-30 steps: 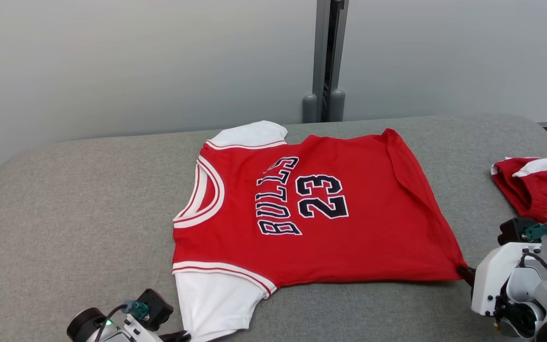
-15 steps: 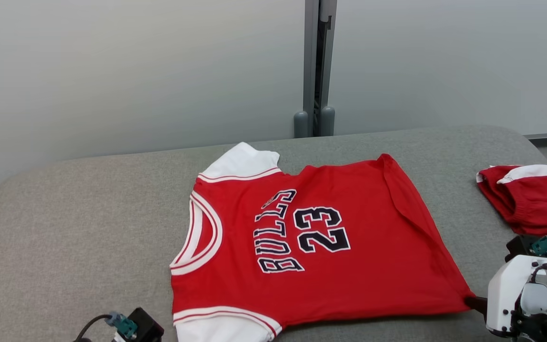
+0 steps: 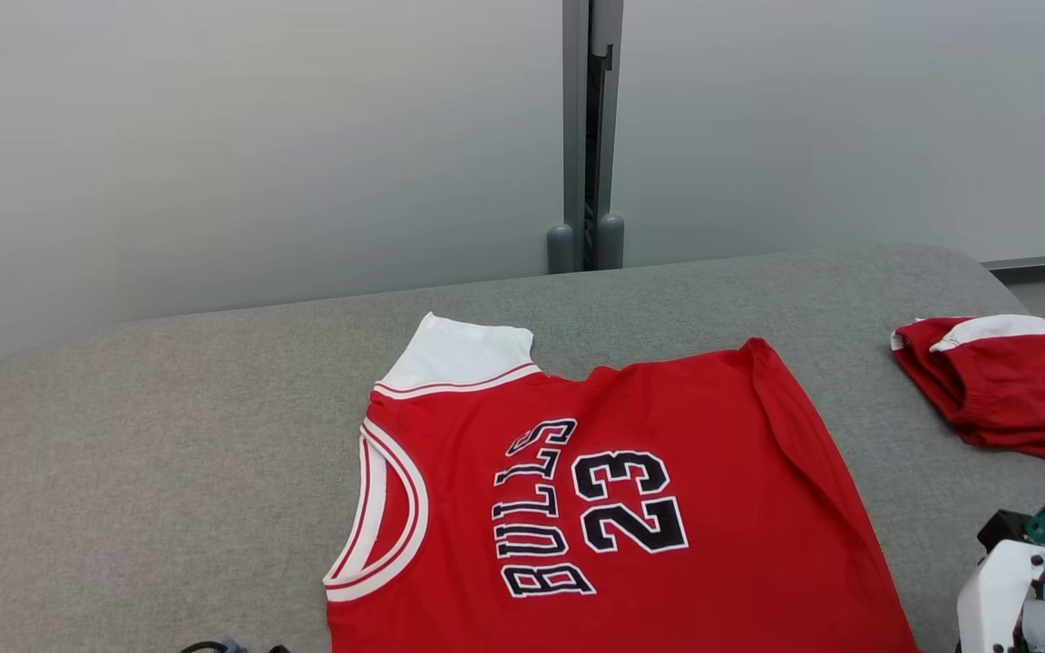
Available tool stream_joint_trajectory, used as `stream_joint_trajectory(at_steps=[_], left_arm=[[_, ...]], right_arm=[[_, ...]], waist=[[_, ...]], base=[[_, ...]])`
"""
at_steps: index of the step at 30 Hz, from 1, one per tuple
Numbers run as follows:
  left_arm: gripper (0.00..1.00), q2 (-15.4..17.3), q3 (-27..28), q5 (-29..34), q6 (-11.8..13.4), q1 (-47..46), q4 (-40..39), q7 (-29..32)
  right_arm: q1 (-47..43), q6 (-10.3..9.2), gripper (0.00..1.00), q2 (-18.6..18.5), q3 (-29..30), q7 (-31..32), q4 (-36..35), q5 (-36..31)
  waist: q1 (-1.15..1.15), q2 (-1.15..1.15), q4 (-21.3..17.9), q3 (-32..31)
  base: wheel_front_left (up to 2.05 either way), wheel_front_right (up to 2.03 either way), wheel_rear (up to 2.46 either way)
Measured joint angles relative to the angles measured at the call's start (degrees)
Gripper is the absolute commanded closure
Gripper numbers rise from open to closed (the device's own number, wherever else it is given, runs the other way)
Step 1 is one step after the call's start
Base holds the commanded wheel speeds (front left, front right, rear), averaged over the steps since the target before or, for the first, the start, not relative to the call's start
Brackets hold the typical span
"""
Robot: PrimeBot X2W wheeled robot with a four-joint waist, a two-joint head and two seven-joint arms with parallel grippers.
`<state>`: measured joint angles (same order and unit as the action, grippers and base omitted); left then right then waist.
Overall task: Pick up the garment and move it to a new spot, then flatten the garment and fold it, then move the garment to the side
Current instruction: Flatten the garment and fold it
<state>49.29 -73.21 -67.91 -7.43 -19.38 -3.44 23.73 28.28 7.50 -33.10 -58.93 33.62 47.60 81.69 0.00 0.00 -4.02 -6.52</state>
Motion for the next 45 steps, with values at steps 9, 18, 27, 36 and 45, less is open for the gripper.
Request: stream_joint_trajectory(at_steps=[9,18,27,36,45], left_arm=[[1.00,0.3,0.5,-2.3,0.0,0.1,-1.0,-1.9],[1.00,0.8,4.6,-6.6,0.0,-3.1,-2.5,-8.0],[1.00,-1.9,9.2,-5.2,0.0,-6.1,2.3,-18.1],[1.00,-7.6,10.0,-2.0,0.0,-8.1,11.7,-23.5],[1.00,-13.6,11.0,-0.7,0.0,-10.6,22.5,-27.4]], right_arm=[[-0.6,0.00,1.00,-1.3,1.0,-1.5,-2.7,1.0],[0.7,0.00,1.00,-2.2,3.8,-6.3,-6.6,1.8],[3.1,-0.01,1.00,-1.2,5.8,-11.0,-6.7,2.1],[5.5,-0.01,1.00,0.7,6.6,-14.4,-4.0,2.0],[7.7,-0.01,1.00,2.1,7.4,-21.1,-3.0,1.3]], waist=[[0.00,0.00,-0.3,1.2],[0.00,0.00,-0.1,3.1],[0.00,0.00,-0.1,4.8],[0.00,0.00,0.0,6.5],[0.00,0.00,0.6,9.1]], base=[[0.00,0.00,0.00],[0.00,0.00,0.00],[0.00,0.00,0.00],[0.00,0.00,0.00],[0.00,0.00,0.00]])
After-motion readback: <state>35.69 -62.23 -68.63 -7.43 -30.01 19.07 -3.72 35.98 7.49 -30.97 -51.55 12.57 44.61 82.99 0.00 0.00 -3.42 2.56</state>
